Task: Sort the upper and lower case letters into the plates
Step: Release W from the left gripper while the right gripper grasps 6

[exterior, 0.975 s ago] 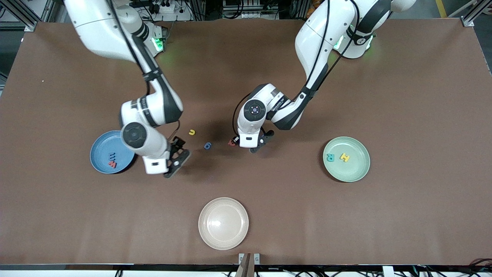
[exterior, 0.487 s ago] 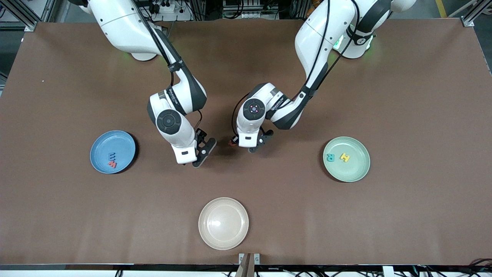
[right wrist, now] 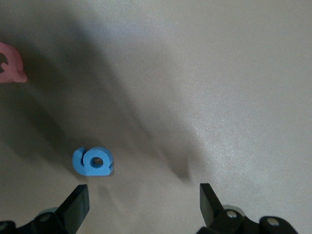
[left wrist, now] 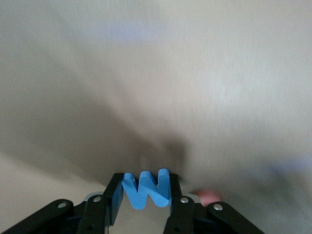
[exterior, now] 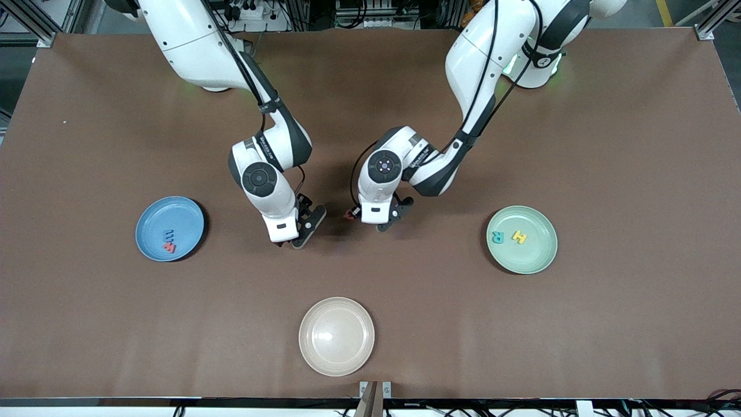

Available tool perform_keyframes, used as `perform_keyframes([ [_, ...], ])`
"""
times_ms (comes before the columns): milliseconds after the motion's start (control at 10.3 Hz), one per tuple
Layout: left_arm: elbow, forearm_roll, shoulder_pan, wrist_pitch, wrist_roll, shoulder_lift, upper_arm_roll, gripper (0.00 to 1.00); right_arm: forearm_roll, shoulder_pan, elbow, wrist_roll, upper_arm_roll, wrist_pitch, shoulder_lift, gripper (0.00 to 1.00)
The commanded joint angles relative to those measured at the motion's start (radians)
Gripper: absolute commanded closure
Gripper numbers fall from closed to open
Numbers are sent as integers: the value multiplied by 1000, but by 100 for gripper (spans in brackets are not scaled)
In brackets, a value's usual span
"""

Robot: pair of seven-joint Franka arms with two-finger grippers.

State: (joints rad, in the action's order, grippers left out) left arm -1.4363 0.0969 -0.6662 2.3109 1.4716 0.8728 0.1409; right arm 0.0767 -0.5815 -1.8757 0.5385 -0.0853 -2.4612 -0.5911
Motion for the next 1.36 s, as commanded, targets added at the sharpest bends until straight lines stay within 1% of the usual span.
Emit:
perform_keyframes([
  [0, 4, -14, 78, -103, -94, -40, 16, 66, -9, -9, -86, -2, -5, 2, 91, 0],
  [97, 4, -14, 100, -142, -144, -55, 14, 66, -9, -9, -92, -2, -5, 2, 97, 0],
  [195, 2, -13, 144, -194, -234, -78, 13, 66, -9, -14, -91, -11, -4, -7, 96, 0],
  [292, 1, -11, 208, -265, -352, -115, 14, 66, -8, -41, -91, -14, -5, -22, 88, 0],
  [487, -6, -19, 299, -388, -520, -155, 16, 65, 0, -49, -88, -14, -4, -36, 74, 0],
  [585, -10, -20, 328, -440, -616, -165, 11, 65, 3, -63, -88, -17, -4, -62, 67, 0],
  [682, -18, -22, 383, -491, -716, -167, 11, 65, 3, -67, -85, -46, -4, -82, 44, 0],
  [780, -39, -23, 440, -504, -819, -179, 11, 65, 3, -70, -82, -64, -4, -87, 30, 0],
  [975, -119, -25, 549, -504, -1049, -218, 9, 65, 14, -69, -82, -66, -4, -87, 17, 0],
  [1170, -186, -29, 599, -502, -1140, -253, 9, 62, 66, -75, -73, -66, -4, -88, 5, 0],
  [1267, -212, -51, 614, -496, -1148, -267, 12, 59, 69, -81, -57, -66, -4, -88, -12, 0],
])
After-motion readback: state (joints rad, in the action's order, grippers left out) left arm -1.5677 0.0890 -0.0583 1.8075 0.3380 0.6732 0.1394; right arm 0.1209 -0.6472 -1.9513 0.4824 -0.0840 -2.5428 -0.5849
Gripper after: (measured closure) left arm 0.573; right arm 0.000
